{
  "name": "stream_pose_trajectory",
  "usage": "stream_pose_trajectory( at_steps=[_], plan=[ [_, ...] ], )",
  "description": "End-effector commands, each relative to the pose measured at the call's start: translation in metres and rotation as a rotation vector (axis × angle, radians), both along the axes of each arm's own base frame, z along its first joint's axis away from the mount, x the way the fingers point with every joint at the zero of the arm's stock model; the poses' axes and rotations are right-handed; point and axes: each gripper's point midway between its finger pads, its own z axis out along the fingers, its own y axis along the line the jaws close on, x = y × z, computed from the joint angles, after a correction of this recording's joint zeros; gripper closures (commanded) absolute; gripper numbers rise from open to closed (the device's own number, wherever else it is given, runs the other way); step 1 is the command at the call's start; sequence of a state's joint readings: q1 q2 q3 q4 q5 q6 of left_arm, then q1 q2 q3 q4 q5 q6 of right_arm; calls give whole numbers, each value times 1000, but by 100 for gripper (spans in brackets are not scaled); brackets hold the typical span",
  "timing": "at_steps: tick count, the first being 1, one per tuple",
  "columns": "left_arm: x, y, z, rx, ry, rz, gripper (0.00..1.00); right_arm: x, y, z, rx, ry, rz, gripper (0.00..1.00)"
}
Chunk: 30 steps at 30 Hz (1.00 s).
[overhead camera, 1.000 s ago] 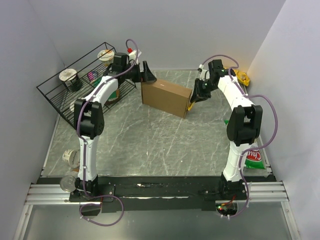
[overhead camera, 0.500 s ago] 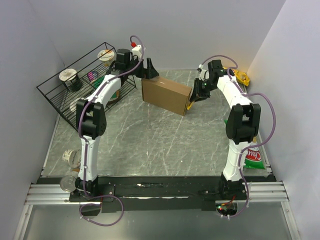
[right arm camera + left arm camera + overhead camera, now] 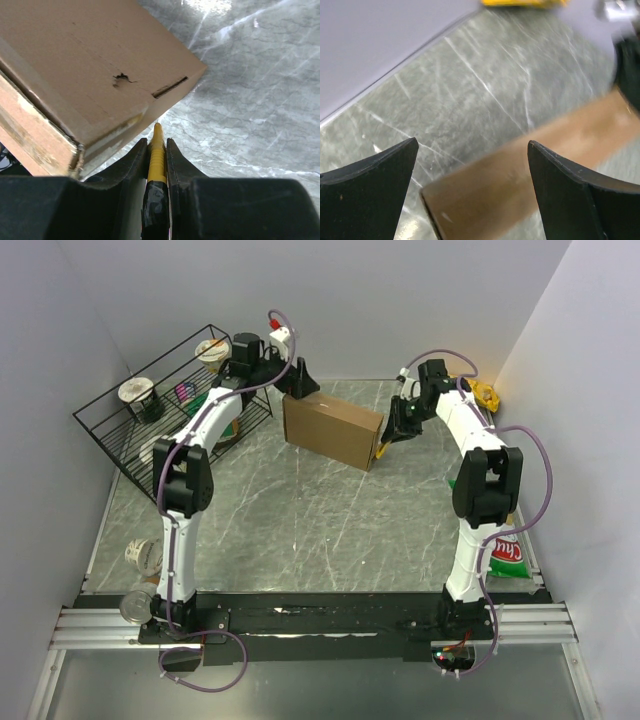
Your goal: Unpack the express box
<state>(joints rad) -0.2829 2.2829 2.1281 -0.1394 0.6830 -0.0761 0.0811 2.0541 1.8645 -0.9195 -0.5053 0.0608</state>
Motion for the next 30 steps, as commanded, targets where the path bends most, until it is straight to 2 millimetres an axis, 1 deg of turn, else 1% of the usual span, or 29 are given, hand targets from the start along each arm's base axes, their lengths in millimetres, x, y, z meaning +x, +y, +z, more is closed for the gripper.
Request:
stream_pose_trajectory(
  at_steps=[1,2,3,5,6,8,9,11,14,15,16,17,18,19,20,21,22,23,24,25,26,28,30],
  plan=[
    [-54,-10,84,95,-373,-317,4,14,-11,33,0,-112,-15,100],
    [-67,-10,80,120,-356,-364,4,14,-12,33,1,-115,-18,100],
    [-75,-13,81,174,-439,-412,4,14,-11,33,3,-112,-18,100],
    [-87,-15,73,225,-474,-472,4,14,-11,33,9,-113,-18,100],
    [-95,-19,65,264,-490,-509,4,14,-12,34,10,-116,-19,100],
    [-102,-24,56,309,-509,-543,4,14,-12,35,12,-117,-20,100],
    [-105,-30,46,359,-539,-571,4,13,-12,33,14,-112,-20,100],
    [-101,-35,38,401,-570,-575,4,12,-14,32,15,-109,-24,100],
    [-88,-48,36,443,-649,-555,4,9,-14,31,23,-100,-22,100],
    [-83,-54,25,458,-651,-562,4,8,-14,30,23,-97,-25,100],
    [-79,-56,31,473,-675,-559,4,8,-14,30,28,-97,-24,100],
    [-73,-60,14,487,-656,-576,4,7,-13,31,32,-97,-22,100],
    [-72,-63,12,491,-653,-585,4,7,-13,31,33,-97,-24,100],
    [-72,-63,20,492,-660,-588,4,7,-12,33,39,-96,-22,100],
    [-69,-65,14,505,-669,-600,4,7,-12,35,42,-102,-22,100],
    [-70,-64,12,517,-676,-608,4,7,-11,36,45,-103,-22,100],
    [-71,-63,-2,541,-659,-617,4,7,-11,37,49,-106,-22,100],
    [-73,-61,-3,559,-681,-631,4,7,-11,37,49,-108,-22,100],
    [-76,-61,-10,570,-667,-647,4,6,-11,37,50,-105,-23,100],
    [-78,-61,-13,577,-661,-659,4,6,-11,37,52,-104,-25,100],
    [-83,-57,-28,594,-612,-688,4,6,-12,39,58,-106,-26,100],
    [-86,-58,-34,605,-591,-703,4,4,-14,38,56,-104,-29,100],
    [-83,-58,-43,618,-572,-693,4,2,-16,38,56,-105,-31,100]
  ],
)
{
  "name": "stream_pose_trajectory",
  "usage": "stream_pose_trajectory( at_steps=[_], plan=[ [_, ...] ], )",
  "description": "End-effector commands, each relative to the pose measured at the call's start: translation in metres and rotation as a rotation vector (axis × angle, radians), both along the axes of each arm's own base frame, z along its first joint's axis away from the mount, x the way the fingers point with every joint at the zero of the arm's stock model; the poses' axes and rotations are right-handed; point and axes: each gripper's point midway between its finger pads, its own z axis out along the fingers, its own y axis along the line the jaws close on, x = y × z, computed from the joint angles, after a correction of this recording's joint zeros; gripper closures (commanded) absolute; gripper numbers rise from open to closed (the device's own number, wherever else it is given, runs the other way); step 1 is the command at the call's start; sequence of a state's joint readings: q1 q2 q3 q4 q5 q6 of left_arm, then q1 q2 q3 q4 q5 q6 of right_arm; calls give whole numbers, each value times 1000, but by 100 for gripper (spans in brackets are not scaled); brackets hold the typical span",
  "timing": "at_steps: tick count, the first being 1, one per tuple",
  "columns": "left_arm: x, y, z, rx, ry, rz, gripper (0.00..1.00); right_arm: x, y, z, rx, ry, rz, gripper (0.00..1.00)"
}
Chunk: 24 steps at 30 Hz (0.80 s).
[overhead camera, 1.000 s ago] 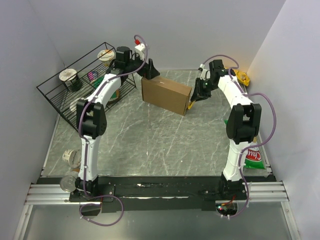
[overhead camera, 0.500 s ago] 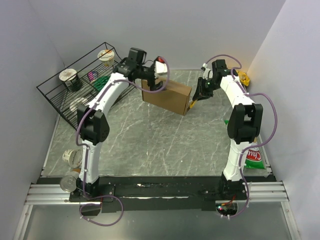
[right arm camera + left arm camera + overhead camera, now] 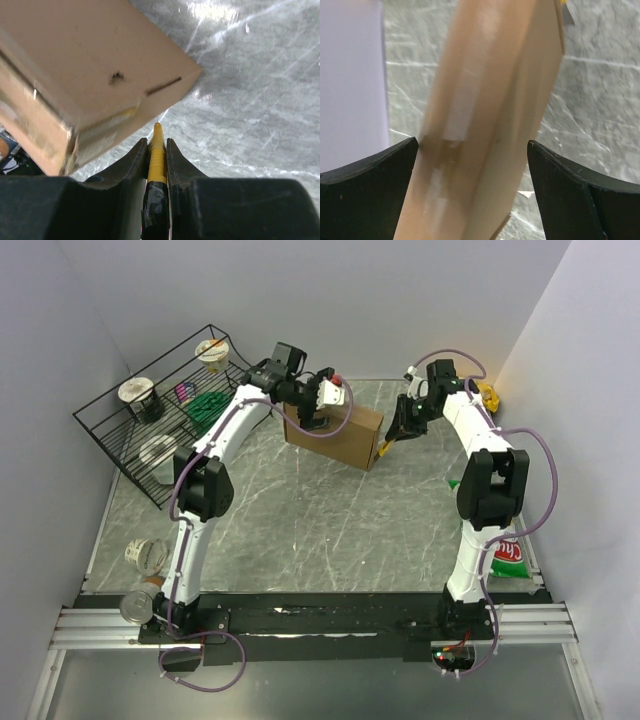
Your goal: Unpack the express box
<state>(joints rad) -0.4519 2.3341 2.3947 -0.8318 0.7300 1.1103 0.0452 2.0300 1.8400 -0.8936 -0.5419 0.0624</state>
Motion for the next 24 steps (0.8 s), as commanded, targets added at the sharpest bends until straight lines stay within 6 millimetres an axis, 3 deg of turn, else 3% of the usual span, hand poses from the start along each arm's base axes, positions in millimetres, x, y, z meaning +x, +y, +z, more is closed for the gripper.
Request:
stream_pose_trajectory(
  at_steps=[1,5,9,13,18,19,20,21,24],
  plan=[
    [-4,-2,-21,57,6,-31,4,-2,-5,31,21,-83,-10,100],
    [5,-6,-34,52,14,-10,4,-7,-11,32,13,-84,-20,100],
    [12,-11,-28,12,5,15,4,-13,-14,32,5,-82,-23,100],
    [36,-19,-12,-94,-33,125,3,-17,-17,34,1,-86,-25,100],
    [37,-19,-12,-100,10,155,1,-22,-19,36,-4,-92,-28,100],
    [34,-17,-16,-93,23,156,4,-21,-19,37,-5,-98,-28,100],
    [30,-16,-9,-99,19,152,6,-22,-19,38,-7,-99,-31,100],
    [25,-14,-17,-89,44,152,8,-22,-20,38,-9,-101,-31,100],
    [17,-10,-12,-95,68,186,22,-23,-20,39,-9,-105,-31,100]
  ],
)
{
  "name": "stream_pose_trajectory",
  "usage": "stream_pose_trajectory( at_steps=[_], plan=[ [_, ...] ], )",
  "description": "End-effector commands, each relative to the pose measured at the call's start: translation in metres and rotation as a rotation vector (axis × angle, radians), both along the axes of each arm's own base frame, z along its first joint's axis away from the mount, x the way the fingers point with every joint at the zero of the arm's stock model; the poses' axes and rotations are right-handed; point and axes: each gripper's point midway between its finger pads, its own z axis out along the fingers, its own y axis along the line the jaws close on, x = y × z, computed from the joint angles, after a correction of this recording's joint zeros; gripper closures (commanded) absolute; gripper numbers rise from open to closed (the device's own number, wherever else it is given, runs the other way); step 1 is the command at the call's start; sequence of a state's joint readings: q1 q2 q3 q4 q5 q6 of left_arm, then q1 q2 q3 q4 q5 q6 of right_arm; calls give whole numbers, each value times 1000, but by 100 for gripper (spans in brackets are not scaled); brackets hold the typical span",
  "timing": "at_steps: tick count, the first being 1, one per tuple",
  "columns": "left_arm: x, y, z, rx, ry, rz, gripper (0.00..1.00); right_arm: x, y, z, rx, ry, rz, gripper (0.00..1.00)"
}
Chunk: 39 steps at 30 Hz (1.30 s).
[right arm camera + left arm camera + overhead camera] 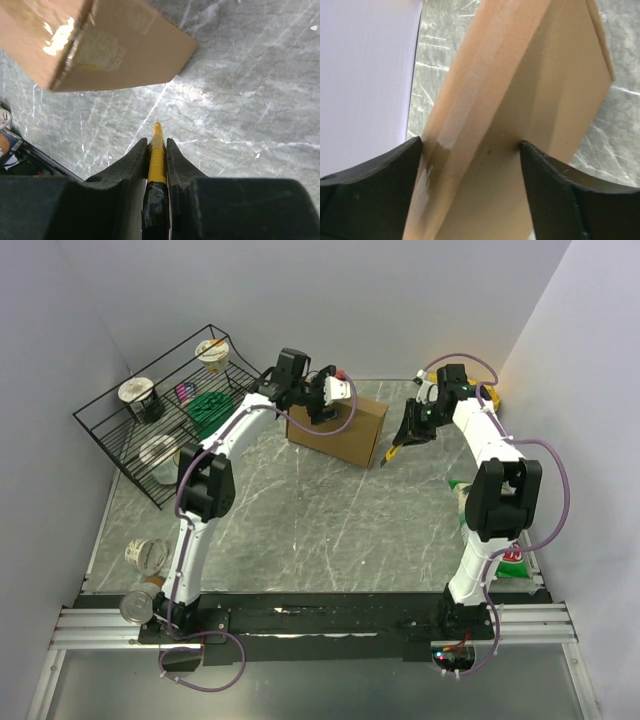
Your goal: Unpack the express box
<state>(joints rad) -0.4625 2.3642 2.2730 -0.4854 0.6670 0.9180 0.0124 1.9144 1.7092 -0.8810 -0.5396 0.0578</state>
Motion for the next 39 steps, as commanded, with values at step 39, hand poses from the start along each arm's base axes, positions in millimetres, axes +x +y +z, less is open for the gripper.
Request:
stream_pose_trajectory(
  at_steps=[39],
  plan=[
    [-23,4,59,-1,-61,153,4,7,-40,91,-199,-299,-106,100]
  ],
)
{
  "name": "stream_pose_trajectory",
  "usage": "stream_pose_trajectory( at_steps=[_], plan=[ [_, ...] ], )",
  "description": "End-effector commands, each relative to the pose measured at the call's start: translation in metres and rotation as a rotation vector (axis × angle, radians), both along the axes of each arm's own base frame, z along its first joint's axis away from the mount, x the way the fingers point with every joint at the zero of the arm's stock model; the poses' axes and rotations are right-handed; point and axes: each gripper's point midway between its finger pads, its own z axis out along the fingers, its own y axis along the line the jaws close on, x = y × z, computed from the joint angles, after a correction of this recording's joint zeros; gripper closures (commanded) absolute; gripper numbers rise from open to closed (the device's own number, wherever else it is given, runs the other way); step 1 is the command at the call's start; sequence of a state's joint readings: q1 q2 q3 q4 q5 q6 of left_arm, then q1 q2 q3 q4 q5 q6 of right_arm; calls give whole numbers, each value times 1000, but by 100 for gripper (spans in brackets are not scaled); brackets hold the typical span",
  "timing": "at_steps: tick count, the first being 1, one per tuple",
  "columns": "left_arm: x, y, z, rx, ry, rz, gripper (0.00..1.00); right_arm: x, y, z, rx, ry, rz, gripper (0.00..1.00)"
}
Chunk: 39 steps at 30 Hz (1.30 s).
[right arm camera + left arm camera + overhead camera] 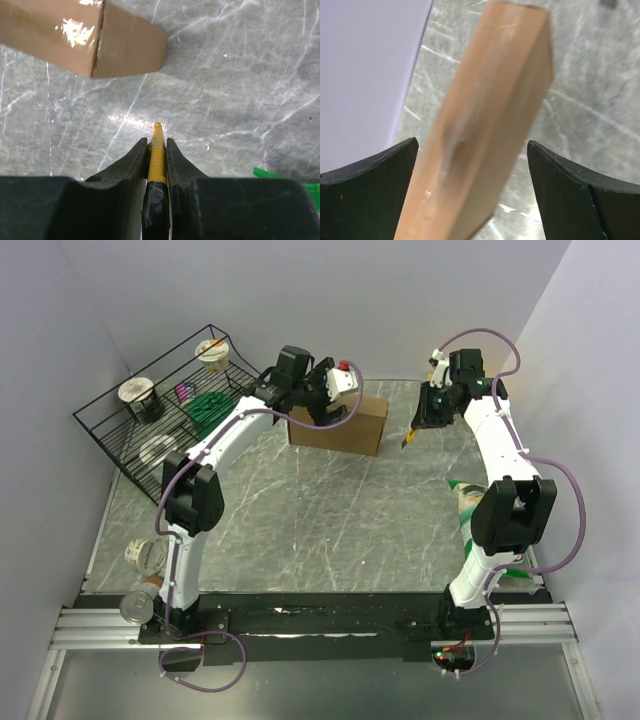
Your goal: Unpack the express box
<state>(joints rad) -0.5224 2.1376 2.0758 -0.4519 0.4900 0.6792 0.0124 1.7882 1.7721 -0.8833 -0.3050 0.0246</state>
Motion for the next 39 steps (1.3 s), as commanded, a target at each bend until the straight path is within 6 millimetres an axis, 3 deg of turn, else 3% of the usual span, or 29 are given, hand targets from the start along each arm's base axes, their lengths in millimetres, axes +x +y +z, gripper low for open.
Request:
stream_pose_trajectory(
  at_steps=[1,3,4,5,6,7,8,9,10,11,19,24,25,27,28,29,30,32,33,35,36,37,39],
  plan=[
    [28,-2,12,48,-190,-28,4,-6,-1,32,12,-95,5,100],
    [40,-3,15,41,-228,-19,4,-7,0,33,14,-98,7,100],
    [49,-2,0,43,-206,-18,4,-8,0,32,14,-96,11,100],
    [53,-3,15,26,-207,-24,4,-8,1,33,17,-95,12,100],
    [56,-2,15,10,-175,-24,4,-8,-11,33,15,-96,-13,100],
    [63,-3,-10,8,-114,-43,4,-10,-12,32,15,-95,-14,100],
    [63,-1,3,0,-110,-46,4,-11,-12,33,18,-95,-13,100],
    [64,0,-6,18,-107,-63,4,-12,-12,32,17,-95,-10,100],
    [62,1,-8,33,-111,-74,4,-13,-16,30,15,-91,-18,100],
    [56,4,-30,65,-76,-89,4,-14,-17,30,19,-89,-20,100],
    [14,19,-81,173,123,-170,4,-16,-19,27,37,-76,-23,100],
    [7,23,-75,153,180,-124,1,-15,-18,24,42,-69,-22,100],
    [4,24,-81,157,193,-122,1,-15,-17,24,43,-71,-21,100],
    [3,24,-74,127,209,-84,5,-13,-17,25,44,-71,-23,100],
    [5,26,-79,127,228,-48,7,-11,-17,32,47,-89,-23,100],
    [11,23,-72,101,213,-14,9,-8,-15,41,53,-111,-18,100],
    [11,21,-69,64,265,50,14,-1,-16,68,57,-176,-31,100],
    [17,20,-66,29,294,127,19,7,-20,102,-2,-268,-77,100],
    [17,19,-64,-17,350,196,21,11,-20,134,-46,-360,-75,100],
    [17,20,-71,-53,411,279,22,11,-3,165,-97,-463,-61,100],
    [19,17,-65,-102,436,314,22,11,-3,176,-152,-506,-38,100],
    [15,17,-72,-108,465,326,22,10,2,180,-167,-518,-28,100],
    [16,13,-71,-130,476,354,22,9,16,175,-196,-515,2,100]
  ],
)
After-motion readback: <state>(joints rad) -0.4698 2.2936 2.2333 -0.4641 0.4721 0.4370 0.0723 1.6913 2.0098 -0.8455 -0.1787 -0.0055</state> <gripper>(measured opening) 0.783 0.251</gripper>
